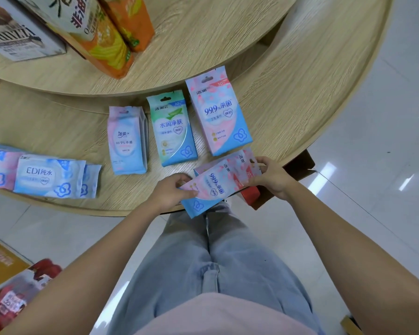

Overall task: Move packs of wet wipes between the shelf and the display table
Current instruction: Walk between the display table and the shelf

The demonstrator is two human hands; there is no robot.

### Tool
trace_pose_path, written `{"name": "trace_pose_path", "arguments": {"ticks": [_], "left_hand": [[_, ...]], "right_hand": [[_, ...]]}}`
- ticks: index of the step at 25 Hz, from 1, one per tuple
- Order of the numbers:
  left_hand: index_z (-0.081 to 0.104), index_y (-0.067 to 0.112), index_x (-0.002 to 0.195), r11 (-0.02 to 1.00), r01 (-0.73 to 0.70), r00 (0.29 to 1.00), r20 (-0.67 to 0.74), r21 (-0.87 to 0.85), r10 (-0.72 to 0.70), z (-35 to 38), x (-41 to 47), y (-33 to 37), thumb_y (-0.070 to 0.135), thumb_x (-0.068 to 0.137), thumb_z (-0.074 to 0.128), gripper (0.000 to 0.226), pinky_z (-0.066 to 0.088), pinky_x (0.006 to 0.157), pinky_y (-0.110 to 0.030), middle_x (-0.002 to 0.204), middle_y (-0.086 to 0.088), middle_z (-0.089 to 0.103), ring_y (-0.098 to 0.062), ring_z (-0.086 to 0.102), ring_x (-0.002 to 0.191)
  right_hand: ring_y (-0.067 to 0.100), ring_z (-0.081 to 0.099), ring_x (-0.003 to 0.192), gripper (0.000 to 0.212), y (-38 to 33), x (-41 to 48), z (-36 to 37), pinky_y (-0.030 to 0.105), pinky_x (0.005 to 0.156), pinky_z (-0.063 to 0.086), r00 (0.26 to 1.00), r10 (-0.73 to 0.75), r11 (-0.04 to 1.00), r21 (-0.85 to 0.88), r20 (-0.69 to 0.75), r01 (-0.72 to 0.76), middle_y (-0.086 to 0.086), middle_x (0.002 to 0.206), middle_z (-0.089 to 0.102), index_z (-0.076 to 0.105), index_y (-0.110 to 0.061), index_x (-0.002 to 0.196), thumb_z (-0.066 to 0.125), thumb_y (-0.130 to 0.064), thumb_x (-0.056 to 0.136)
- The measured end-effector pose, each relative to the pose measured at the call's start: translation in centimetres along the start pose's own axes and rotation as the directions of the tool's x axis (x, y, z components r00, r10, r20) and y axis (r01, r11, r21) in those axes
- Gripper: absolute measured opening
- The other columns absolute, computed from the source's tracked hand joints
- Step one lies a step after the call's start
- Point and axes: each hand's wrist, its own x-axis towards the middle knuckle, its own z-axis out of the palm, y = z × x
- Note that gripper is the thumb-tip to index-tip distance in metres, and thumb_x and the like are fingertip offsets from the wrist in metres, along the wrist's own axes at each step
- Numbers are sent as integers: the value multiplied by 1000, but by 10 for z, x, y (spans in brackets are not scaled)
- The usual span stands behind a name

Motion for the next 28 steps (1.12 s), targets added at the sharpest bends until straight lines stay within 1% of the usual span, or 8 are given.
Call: {"name": "trace_pose_path", "arguments": {"ticks": [4,7,11,14,18,21,25,28], "left_hand": [[57,32,101,915,-49,996,84,401,17,-3,0,13,72,60,62,57,52,77,-35,96,13,66,-12,63,89],[58,28,91,840,-92,995,71,535,64,4,7,26,75,63,66,55,46,68,-30,88,11,65,-14,61,83],[58,18,104,935,-204,964,227,290,140,12,8,19,48,71,78,49,50,83,-32,104,4,67,-17,64,98],[56,23,116,988,-144,948,293,58,121,10,-9,4,53,63,75,64,52,93,-38,113,6,67,-13,65,105],[56,24,112,972,-60,955,272,-227,122,-1,-39,-10,41,62,77,58,57,84,-32,104,7,72,-14,69,98],[57,18,111,928,-12,969,226,-372,103,-9,-62,-14,52,50,86,76,57,77,-31,106,0,73,-20,71,95],[56,15,115,903,-40,979,164,-428,121,-12,-81,-3,49,52,83,76,57,80,-37,109,-3,72,-24,71,95],[59,17,110,867,-104,977,111,-488,180,-14,-92,12,41,60,77,58,58,73,-33,103,-3,74,-20,72,88]], "right_hand": [[25,67,94,36,5,-3,16,40,87,55,999,-19,999,40,-39,20,12,104,69,63,-4,101,78,4,69],[24,69,87,29,8,-3,20,37,78,57,997,-54,983,170,-56,63,13,100,70,64,-3,99,76,1,73],[25,68,98,31,8,-2,22,43,85,56,997,-54,914,401,-50,70,12,111,68,53,-5,114,65,-18,88],[30,67,104,35,8,0,25,49,84,57,1000,-17,860,510,-26,28,14,118,65,43,-9,120,59,-25,93],[27,66,107,52,8,0,45,47,80,58,990,-134,860,492,-43,138,16,121,62,46,-3,127,69,2,81],[27,66,106,51,14,3,64,49,88,55,977,-29,750,641,-212,162,13,117,64,52,-6,118,70,12,74],[21,67,100,30,20,-2,66,40,95,52,984,45,626,773,-170,105,8,110,69,62,-12,107,67,1,81],[25,65,107,41,28,-23,55,43,102,46,993,8,540,836,-120,96,8,115,69,61,-8,122,67,-15,82]]}}
